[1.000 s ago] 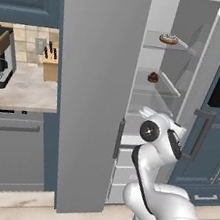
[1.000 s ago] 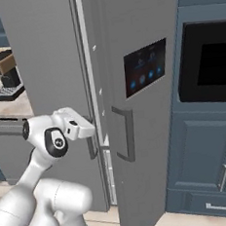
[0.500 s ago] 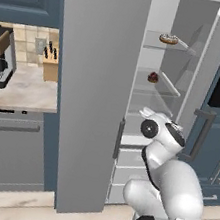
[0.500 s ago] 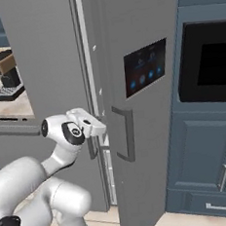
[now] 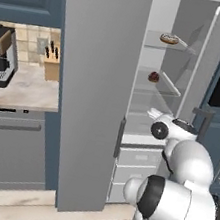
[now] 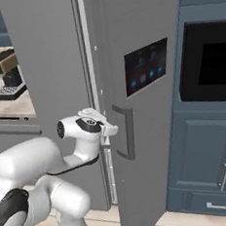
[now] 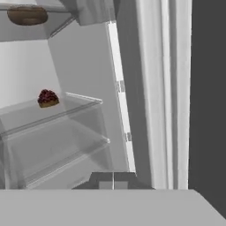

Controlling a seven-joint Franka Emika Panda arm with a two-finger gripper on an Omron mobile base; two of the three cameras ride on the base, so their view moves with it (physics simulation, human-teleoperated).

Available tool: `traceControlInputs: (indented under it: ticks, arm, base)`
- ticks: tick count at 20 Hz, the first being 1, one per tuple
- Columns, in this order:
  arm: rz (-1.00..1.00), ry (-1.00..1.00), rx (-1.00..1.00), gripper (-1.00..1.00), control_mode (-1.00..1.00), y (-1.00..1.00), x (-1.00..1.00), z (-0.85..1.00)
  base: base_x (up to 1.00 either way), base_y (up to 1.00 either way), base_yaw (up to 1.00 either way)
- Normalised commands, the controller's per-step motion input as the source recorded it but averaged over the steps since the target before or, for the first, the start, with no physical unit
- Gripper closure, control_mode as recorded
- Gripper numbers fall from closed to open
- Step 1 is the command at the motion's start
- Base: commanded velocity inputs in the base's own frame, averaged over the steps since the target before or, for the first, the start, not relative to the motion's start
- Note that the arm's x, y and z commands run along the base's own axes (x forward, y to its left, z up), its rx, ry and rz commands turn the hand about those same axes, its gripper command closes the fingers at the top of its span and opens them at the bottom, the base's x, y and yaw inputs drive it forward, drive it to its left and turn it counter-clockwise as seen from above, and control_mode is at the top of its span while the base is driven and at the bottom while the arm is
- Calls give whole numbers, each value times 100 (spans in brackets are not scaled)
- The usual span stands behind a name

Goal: Take the donut and cake from the fridge and place them on the empty tray on the dining counter.

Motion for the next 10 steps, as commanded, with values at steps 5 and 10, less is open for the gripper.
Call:
traceControlInputs:
  ticks: [5, 10]
  arm:
    - [-12, -5, 19, 100, -100, -100, -57, -14]
    - [-19, -3, 25, 100, -100, -100, -100, 0]
  base:
    - [0, 0, 0]
    - [0, 0, 0]
